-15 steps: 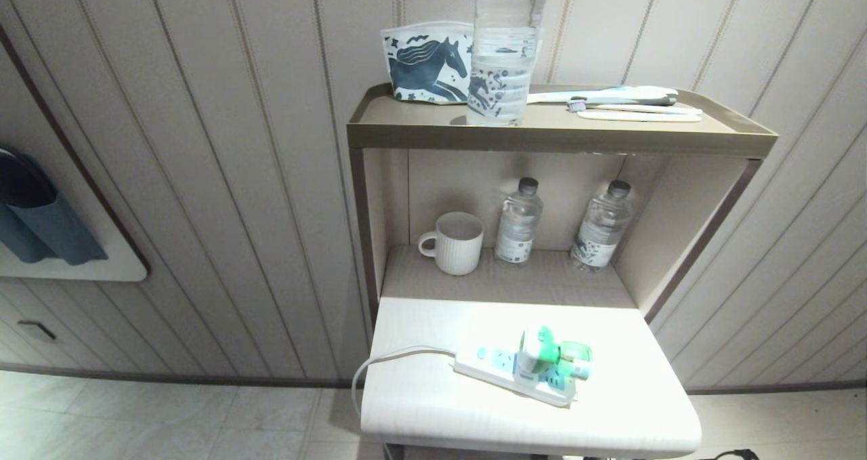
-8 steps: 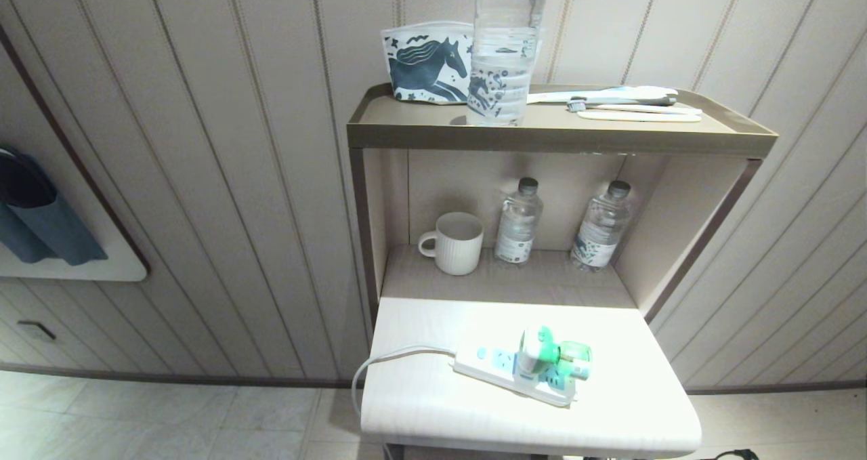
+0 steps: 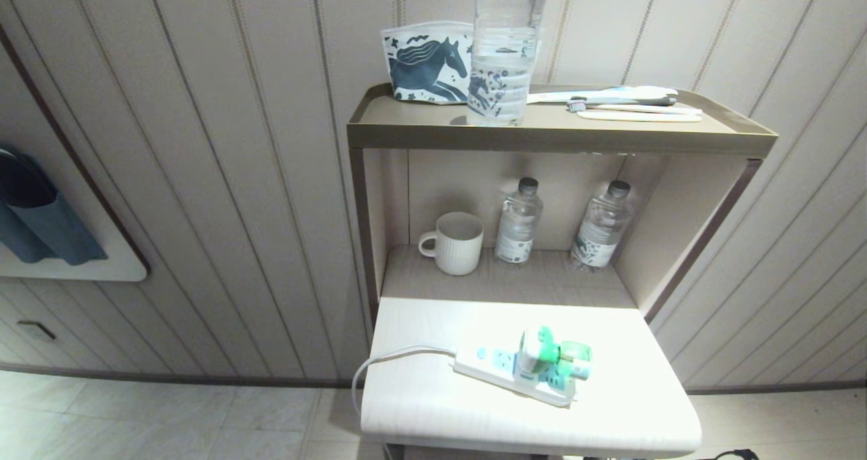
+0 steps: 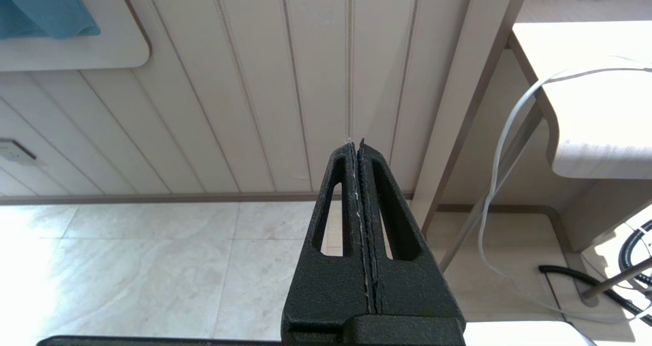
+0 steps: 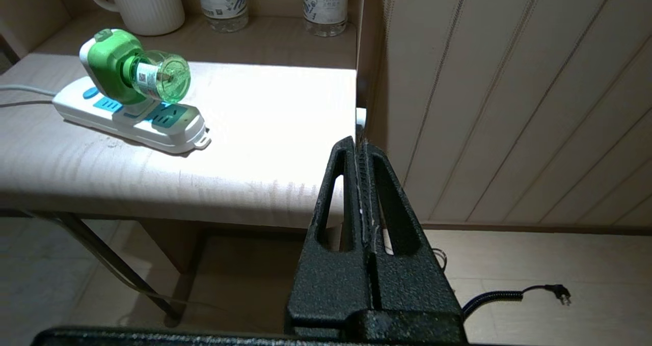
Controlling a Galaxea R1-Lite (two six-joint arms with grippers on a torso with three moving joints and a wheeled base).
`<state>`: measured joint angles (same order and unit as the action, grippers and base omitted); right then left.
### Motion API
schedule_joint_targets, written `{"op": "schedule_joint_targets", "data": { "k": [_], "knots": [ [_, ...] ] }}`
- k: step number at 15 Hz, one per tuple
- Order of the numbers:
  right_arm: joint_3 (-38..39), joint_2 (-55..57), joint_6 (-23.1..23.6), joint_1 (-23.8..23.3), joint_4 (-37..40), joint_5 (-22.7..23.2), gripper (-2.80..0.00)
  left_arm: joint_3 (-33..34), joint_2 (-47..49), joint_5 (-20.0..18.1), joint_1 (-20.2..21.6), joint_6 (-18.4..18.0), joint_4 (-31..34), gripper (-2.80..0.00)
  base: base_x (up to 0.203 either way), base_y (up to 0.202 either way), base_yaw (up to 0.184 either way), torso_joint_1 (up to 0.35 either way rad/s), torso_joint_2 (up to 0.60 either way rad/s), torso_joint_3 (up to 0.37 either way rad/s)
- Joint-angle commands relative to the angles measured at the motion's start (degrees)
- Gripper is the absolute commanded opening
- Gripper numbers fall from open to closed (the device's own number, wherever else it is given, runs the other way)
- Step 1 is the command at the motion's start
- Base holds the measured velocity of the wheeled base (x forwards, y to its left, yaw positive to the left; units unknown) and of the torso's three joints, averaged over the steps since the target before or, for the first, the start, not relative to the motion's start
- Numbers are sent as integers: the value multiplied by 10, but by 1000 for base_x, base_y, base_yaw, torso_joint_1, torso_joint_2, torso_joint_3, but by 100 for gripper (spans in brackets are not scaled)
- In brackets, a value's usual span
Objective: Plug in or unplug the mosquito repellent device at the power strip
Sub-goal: Hold the socket with your left hand and unplug it with your right hand
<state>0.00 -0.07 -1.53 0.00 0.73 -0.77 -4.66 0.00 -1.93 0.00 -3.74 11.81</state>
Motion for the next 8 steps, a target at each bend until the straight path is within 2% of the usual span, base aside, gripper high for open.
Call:
{"op": "schedule_joint_targets", "data": {
  "k": [1,8],
  "knots": [
    [0,1,-1,0,0,0,-280,0,1,0,0,0,1,-280,0,0,0,0,0,0],
    [0,2,2,0,-2,1,-280,0,1,0,0,0,1,-280,0,0,0,0,0,0]
  ]
}}
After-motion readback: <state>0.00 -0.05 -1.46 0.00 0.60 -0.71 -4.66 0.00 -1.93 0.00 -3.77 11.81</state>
